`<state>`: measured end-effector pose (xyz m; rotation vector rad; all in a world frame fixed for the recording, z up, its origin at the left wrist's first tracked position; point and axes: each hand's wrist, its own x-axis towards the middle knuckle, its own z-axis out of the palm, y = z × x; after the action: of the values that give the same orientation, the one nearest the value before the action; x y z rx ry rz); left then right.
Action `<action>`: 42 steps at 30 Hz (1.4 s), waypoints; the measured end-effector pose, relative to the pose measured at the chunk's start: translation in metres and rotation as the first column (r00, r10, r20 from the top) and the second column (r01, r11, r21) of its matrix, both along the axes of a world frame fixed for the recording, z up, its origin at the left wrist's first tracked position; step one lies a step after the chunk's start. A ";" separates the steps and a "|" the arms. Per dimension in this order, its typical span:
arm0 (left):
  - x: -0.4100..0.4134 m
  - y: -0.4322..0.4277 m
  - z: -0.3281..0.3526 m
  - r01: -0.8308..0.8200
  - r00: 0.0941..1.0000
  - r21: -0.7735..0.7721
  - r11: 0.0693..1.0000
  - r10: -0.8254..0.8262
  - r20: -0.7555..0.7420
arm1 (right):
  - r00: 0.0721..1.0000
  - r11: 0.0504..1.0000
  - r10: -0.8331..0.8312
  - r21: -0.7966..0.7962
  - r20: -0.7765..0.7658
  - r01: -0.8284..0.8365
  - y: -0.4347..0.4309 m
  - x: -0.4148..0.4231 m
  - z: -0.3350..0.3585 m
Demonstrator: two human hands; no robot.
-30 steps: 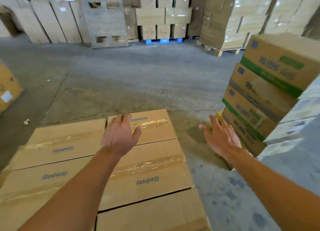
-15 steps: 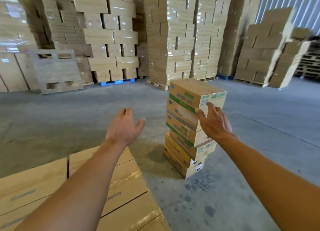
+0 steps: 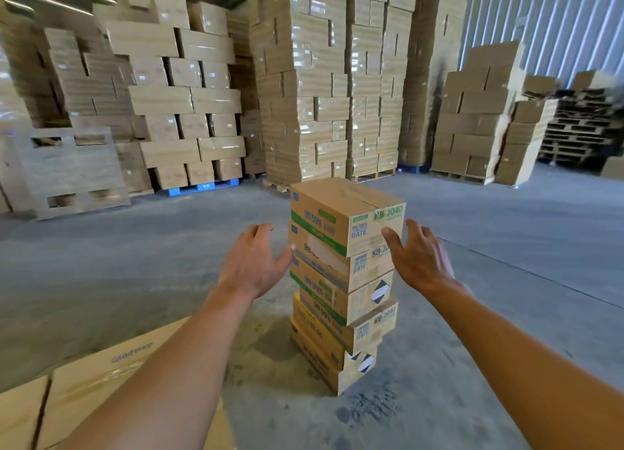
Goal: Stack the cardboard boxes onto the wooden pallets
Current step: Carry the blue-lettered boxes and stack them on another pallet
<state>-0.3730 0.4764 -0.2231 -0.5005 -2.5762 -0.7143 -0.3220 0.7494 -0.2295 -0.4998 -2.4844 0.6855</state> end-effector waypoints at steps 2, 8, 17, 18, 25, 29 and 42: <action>-0.027 0.027 -0.006 -0.019 1.000 0.030 0.999 0.019 0.022 | 1.000 1.000 0.012 -0.006 0.024 -0.012 0.025 -0.025 -0.004; -0.096 0.094 -0.019 -0.042 0.995 0.104 0.994 0.032 0.096 | 0.996 0.998 0.045 -0.041 0.078 -0.042 0.084 -0.101 -0.014; -0.211 0.122 -0.027 -0.104 0.989 0.084 0.991 0.094 0.112 | 0.990 0.992 0.068 -0.117 0.122 -0.054 0.114 -0.207 -0.038; -0.226 0.126 -0.029 -0.101 0.989 0.084 0.991 0.091 0.114 | 0.990 0.991 0.062 -0.122 0.123 -0.047 0.115 -0.219 -0.040; -0.381 0.160 -0.034 0.034 0.997 0.113 0.993 -0.041 0.058 | 0.994 0.976 -0.095 -0.190 0.061 0.105 0.122 -0.323 -0.060; -0.491 0.169 -0.029 0.134 0.991 0.134 0.982 -0.136 0.009 | 0.957 0.914 -0.290 -0.296 0.006 0.278 0.106 -0.394 -0.073; -0.722 0.192 -0.065 0.258 0.941 0.055 0.965 -0.263 0.213 | 0.697 0.563 -0.700 -0.479 0.156 0.673 0.038 -0.476 -0.090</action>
<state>-1.0948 0.6680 -0.2885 -0.8072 -2.7275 -0.9385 -0.7977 0.7871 -0.3191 -1.5340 -1.7650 0.9724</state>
